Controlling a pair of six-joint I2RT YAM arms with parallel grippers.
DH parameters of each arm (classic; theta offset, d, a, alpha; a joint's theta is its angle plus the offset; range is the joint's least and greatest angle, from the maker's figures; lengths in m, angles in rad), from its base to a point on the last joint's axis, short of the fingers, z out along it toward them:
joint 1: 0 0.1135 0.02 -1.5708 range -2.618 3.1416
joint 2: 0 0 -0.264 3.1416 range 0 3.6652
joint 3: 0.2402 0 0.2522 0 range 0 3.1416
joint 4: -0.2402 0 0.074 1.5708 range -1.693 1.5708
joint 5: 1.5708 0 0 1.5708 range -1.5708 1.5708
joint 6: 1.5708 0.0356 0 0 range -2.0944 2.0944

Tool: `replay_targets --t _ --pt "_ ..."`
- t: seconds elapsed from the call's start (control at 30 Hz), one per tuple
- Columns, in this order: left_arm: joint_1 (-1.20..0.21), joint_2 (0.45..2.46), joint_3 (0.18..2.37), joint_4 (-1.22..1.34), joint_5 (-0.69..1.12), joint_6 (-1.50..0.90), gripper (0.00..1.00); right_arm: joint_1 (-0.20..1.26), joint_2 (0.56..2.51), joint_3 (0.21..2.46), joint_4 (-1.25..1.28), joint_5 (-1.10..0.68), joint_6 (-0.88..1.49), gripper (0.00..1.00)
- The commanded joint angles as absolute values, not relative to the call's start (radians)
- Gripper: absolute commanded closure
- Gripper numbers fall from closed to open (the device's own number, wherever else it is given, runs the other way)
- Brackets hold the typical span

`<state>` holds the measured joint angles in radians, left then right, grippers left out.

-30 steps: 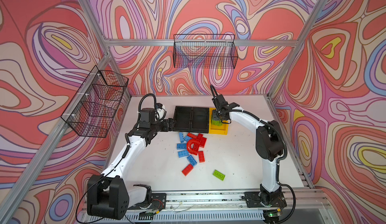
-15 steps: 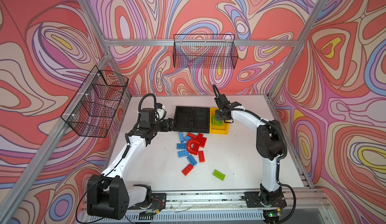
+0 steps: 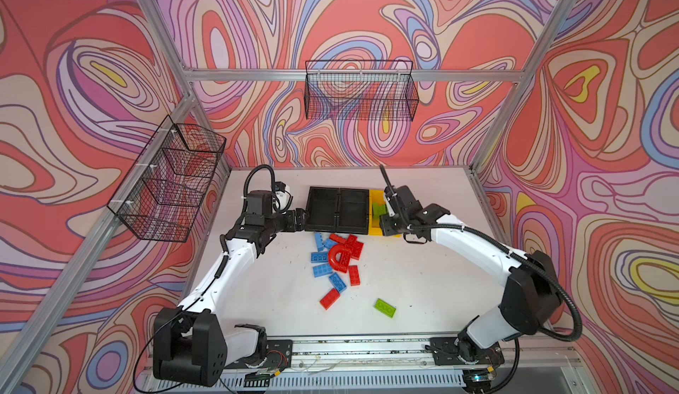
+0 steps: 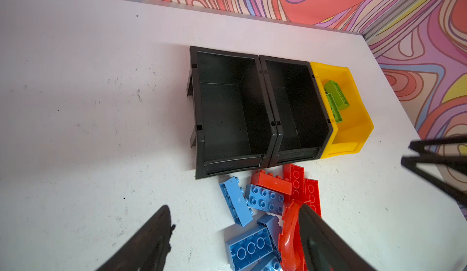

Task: Sort the legos into containers by color
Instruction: Pick up the lego from the bottom-center of the table.

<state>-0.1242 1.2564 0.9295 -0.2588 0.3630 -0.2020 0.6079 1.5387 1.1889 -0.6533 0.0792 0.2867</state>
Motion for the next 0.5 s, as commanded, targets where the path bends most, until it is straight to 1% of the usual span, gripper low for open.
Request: replay_targets --t 0.0,0.07,0.23,0.33,0.47 --pt "-0.120 1.258 0.953 -0.274 0.371 -0.193 0.19 0.649 1.480 1.062 -0.701 -0.079 0.317 0.40" --pt "-0.121 1.256 0.951 -0.271 0.372 -0.195 0.19 0.711 1.439 0.986 -0.682 -0.135 0.343 0.37" --pt "-0.120 1.259 0.951 -0.269 0.383 -0.199 0.19 0.813 1.415 0.900 -0.700 -0.169 0.435 0.31" --pt "-0.120 1.259 0.950 -0.270 0.383 -0.199 0.19 0.885 1.411 0.875 -0.694 -0.168 0.469 0.29" --pt "-0.120 1.258 0.950 -0.269 0.383 -0.201 0.19 0.945 1.422 0.839 -0.698 -0.141 0.497 0.28"
